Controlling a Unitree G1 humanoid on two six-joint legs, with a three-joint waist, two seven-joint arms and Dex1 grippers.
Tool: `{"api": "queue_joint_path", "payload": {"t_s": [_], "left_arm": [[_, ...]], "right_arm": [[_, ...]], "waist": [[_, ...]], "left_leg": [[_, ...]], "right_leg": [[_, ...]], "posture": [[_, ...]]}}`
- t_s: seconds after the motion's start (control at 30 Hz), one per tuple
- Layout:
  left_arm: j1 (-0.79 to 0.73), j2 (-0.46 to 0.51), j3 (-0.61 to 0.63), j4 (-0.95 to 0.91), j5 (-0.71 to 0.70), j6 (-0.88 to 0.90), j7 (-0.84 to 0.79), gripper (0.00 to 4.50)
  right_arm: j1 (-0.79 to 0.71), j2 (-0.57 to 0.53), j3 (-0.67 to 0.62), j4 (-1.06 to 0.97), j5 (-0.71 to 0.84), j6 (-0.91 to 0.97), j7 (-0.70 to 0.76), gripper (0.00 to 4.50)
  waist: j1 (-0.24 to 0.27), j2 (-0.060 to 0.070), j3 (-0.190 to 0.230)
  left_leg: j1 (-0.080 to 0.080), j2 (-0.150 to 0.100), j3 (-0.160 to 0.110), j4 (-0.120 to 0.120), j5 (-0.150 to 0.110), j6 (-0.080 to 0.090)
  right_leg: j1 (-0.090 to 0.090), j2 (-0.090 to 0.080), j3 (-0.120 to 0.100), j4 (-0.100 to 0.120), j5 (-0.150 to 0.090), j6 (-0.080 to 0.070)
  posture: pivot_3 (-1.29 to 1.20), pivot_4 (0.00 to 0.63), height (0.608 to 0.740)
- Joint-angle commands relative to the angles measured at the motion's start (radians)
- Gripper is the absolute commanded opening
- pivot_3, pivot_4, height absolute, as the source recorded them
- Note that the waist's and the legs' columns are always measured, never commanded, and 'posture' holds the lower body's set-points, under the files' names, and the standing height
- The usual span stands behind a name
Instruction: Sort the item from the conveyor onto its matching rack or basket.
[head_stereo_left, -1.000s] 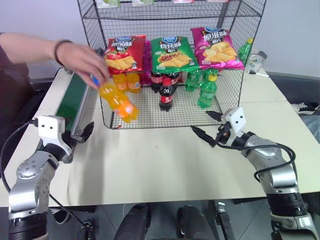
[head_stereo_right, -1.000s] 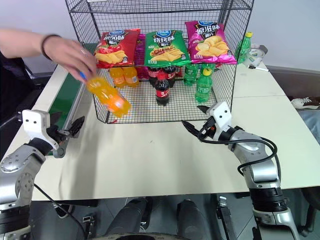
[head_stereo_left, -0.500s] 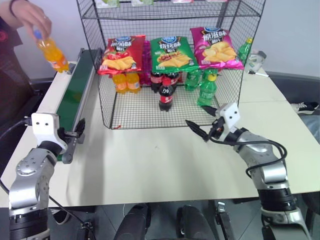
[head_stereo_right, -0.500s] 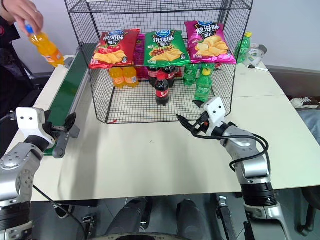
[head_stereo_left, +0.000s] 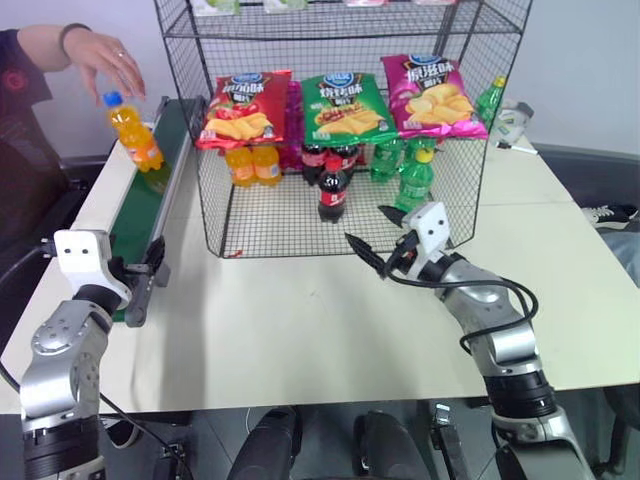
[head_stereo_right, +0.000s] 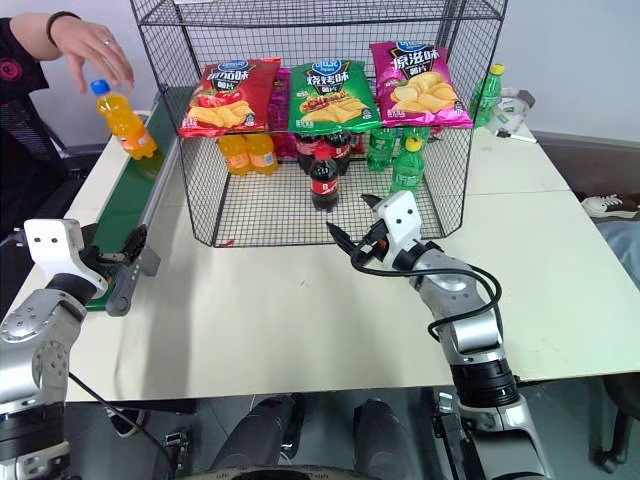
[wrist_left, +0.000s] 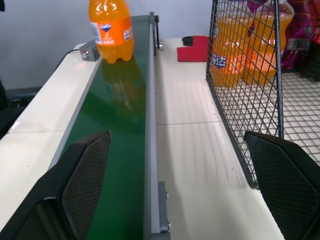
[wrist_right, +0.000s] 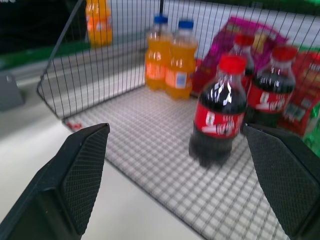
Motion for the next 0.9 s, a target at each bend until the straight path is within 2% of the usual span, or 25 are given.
{"api": "queue_joint_path", "payload": {"t_s": [0.03, 0.23, 0.9], "left_arm": [[-0.016, -0.006, 0.008, -0.008, 0.0, -0.02, 0.009, 4.46], [-0.032, -0.015, 0.016, 0.008, 0.014, -0.038, 0.035, 4.46], [-0.049, 0.015, 0.156, 0.117, -0.007, -0.106, 0.099, 4.46]], "right_arm": [[-0.001, 0.012, 0.012, -0.07, -0.002, -0.019, -0.007, 4.5], [0.019, 0.021, 0.039, -0.104, 0.035, 0.023, 0.021, 4.5], [0.007, 0.038, 0.066, -0.091, 0.032, 0.028, 0.044, 4.5]], "waist": [[0.0, 0.0, 0.0], [-0.001, 0.0, 0.0], [-0.001, 0.0, 0.0]], "left_leg": [[0.0, 0.0, 0.0, 0.0, 0.0, 0.0], [0.0, 0.0, 0.0, 0.0, 0.0, 0.0], [0.0, 0.0, 0.0, 0.0, 0.0, 0.0]], "right_leg": [[0.0, 0.0, 0.0, 0.0, 0.0, 0.0], [0.0, 0.0, 0.0, 0.0, 0.0, 0.0], [-0.001, 0.0, 0.0, 0.0, 0.0, 0.0]], "posture": [[0.0, 0.15, 0.74], [0.0, 0.15, 0.74], [0.0, 0.15, 0.74]]}}
